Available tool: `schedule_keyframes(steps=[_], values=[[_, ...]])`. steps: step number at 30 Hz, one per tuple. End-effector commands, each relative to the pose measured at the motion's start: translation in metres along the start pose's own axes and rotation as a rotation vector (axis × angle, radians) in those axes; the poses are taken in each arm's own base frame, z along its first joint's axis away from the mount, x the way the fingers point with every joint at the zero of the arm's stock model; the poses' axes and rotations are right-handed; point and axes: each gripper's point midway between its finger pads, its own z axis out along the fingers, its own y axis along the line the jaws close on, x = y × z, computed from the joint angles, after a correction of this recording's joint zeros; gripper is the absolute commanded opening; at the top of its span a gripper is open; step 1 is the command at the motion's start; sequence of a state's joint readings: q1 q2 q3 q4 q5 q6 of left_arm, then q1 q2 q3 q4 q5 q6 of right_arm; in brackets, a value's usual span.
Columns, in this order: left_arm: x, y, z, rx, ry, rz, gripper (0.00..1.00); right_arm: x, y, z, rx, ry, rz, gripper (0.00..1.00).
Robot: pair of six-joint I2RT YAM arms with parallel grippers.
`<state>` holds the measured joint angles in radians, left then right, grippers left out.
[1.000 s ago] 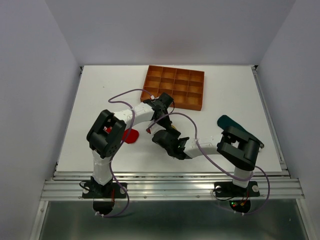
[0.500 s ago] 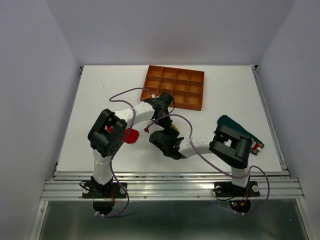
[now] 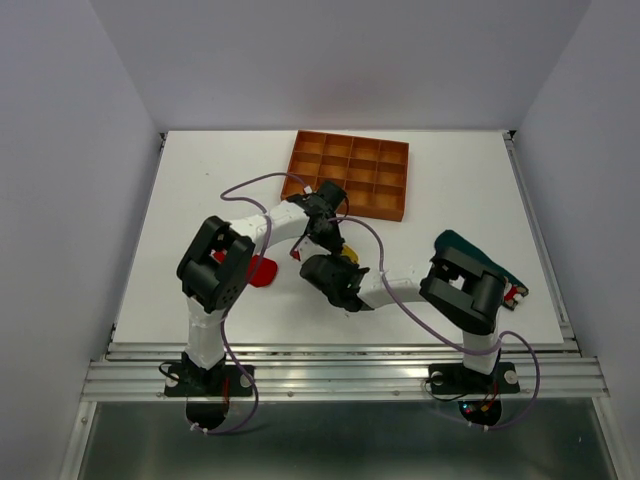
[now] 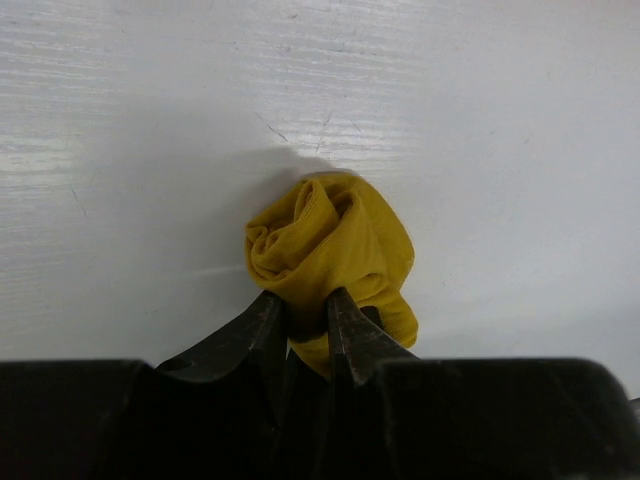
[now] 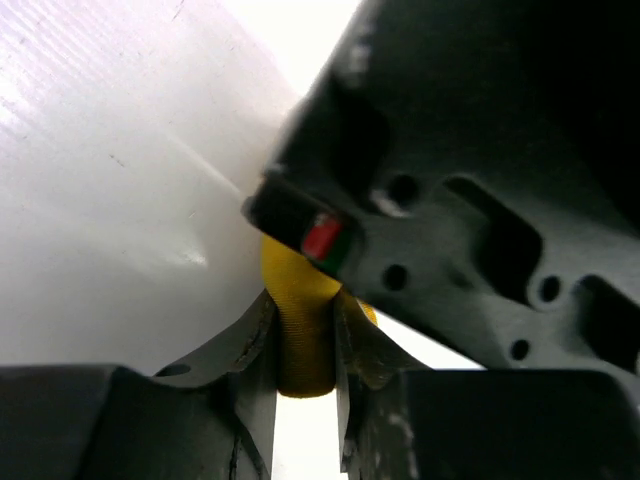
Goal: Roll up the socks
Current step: Roll the socks, then place the rolled socks into the container
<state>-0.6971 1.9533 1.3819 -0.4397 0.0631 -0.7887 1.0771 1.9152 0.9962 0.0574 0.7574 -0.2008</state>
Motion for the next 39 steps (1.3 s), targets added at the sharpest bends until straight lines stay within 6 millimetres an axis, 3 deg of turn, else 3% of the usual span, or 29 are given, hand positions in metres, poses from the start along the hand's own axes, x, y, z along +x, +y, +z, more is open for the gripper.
schedule_keyframes(steps=[1,4,8,14,15,17,18,21,28,32,39], values=[[0.013,0.031,-0.006,-0.094,0.072,0.046,0.14,0.06,0.021,0.012,-0.175,0.174,0.012,0.2],[0.0,0.026,-0.017,-0.07,0.028,0.047,0.3,0.052,0.017,0.011,-0.2,0.143,0.083,0.18],[-0.014,0.022,-0.028,-0.038,-0.012,0.042,0.41,0.049,0.013,0.013,-0.26,0.125,0.171,0.17],[-0.037,0.025,-0.042,-0.017,-0.067,0.012,0.65,0.046,0.005,0.011,-0.284,0.117,0.242,0.15],[-0.042,0.026,-0.044,-0.015,-0.083,0.007,0.73,0.041,0.002,0.014,-0.282,0.094,0.273,0.14],[-0.048,0.025,-0.049,-0.006,-0.1,0.002,0.75,0.04,-0.002,0.016,-0.292,0.092,0.307,0.14],[-0.051,0.024,-0.052,0.0,-0.109,-0.002,0.84,0.04,-0.003,0.016,-0.3,0.091,0.326,0.13],[-0.062,0.021,-0.06,0.04,-0.135,-0.009,0.94,0.036,-0.003,0.017,-0.318,0.083,0.351,0.12],[-0.077,0.029,-0.073,0.059,-0.177,-0.045,0.94,0.022,-0.008,0.015,-0.373,0.062,0.497,0.03],[-0.075,0.042,-0.076,0.053,-0.19,-0.067,0.94,0.013,-0.007,0.014,-0.406,0.055,0.568,0.01],[-0.066,0.065,-0.077,0.011,-0.2,-0.09,0.94,0.0,-0.032,0.01,-0.341,0.032,0.62,0.01]])
